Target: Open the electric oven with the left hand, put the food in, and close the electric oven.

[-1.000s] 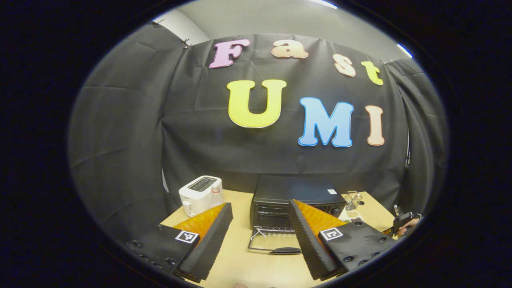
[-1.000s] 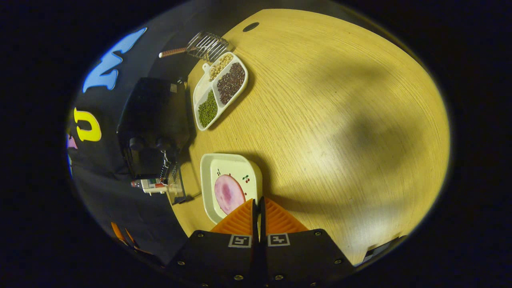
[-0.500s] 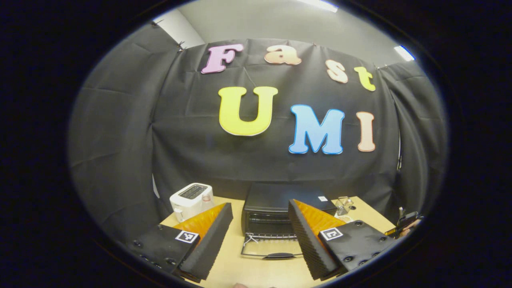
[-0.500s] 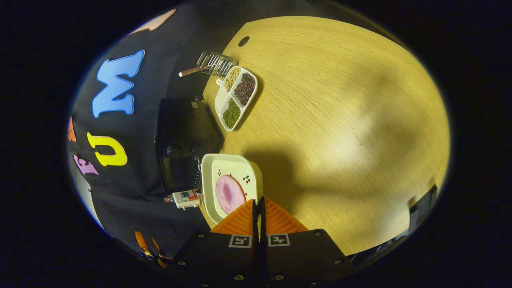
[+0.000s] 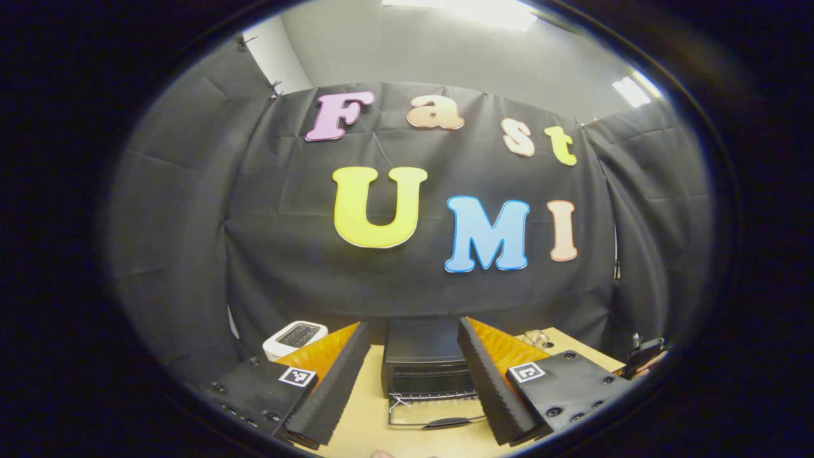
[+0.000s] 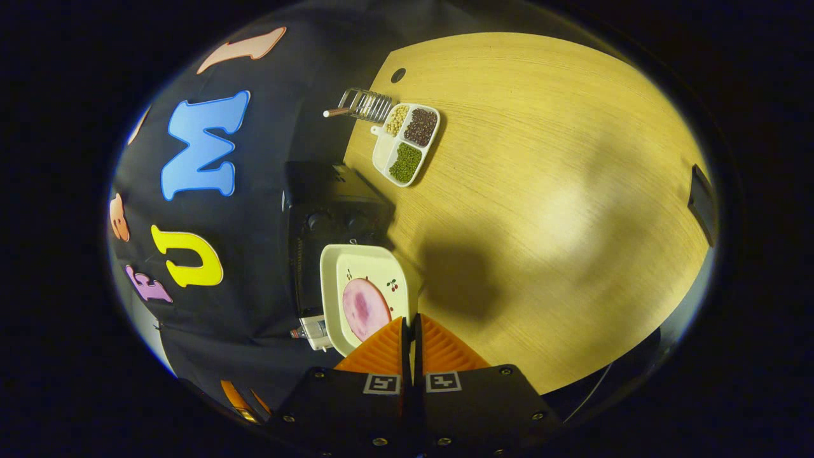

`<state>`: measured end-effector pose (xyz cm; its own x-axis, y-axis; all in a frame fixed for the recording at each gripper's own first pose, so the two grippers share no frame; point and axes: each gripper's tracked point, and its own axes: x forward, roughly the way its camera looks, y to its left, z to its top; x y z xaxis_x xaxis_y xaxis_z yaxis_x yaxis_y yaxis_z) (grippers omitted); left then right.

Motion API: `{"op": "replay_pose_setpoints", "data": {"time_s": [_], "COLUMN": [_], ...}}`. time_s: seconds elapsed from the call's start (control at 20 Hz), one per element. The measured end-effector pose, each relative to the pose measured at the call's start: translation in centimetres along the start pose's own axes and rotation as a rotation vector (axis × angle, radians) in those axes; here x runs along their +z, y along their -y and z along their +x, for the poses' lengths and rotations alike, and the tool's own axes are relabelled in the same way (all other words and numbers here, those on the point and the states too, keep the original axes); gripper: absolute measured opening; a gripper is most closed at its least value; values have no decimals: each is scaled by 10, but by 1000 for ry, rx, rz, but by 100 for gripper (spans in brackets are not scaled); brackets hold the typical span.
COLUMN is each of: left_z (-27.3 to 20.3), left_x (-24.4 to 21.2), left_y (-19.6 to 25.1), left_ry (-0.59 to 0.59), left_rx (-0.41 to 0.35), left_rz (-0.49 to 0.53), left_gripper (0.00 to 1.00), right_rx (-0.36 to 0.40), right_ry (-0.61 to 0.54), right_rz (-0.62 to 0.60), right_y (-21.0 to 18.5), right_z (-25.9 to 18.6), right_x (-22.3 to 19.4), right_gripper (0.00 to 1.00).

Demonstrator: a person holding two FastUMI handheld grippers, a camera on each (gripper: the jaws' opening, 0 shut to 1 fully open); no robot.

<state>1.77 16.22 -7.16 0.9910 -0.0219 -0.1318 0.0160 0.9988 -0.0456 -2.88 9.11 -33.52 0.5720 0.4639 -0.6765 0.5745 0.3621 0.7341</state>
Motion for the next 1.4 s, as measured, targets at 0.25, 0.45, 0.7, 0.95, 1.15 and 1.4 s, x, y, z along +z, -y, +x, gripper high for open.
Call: {"op": "replay_pose_setpoints", "data": {"time_s": [0.25, 0.45, 0.7, 0.95, 1.15, 1.4], "left_z": [-10, -13, -20, -22, -24, -31], "left_x": [4, 5, 5, -8, -14, -25], "left_y": [-19, -41, -68, -97, -118, -146], "left_ry": [15, 11, 3, -25, -40, -62], "left_rx": [-20, -5, 30, 73, 110, 176], "left_rz": [-24, -33, -47, -67, -74, -86], "left_gripper": [95, 94, 94, 95, 95, 95], "right_rx": [0, -5, -43, -91, -79, -54], "right_ry": [37, 65, 127, 198, 263, 313], "right_rz": [51, 58, 128, 230, 286, 305], "right_y": [-30, -59, -82, -92, -112, -141], "right_z": [23, 57, 103, 141, 181, 219], "right_x": [-23, -34, -36, -24, -18, -16], "right_gripper": [0, 0, 0, 1, 1, 0]}}
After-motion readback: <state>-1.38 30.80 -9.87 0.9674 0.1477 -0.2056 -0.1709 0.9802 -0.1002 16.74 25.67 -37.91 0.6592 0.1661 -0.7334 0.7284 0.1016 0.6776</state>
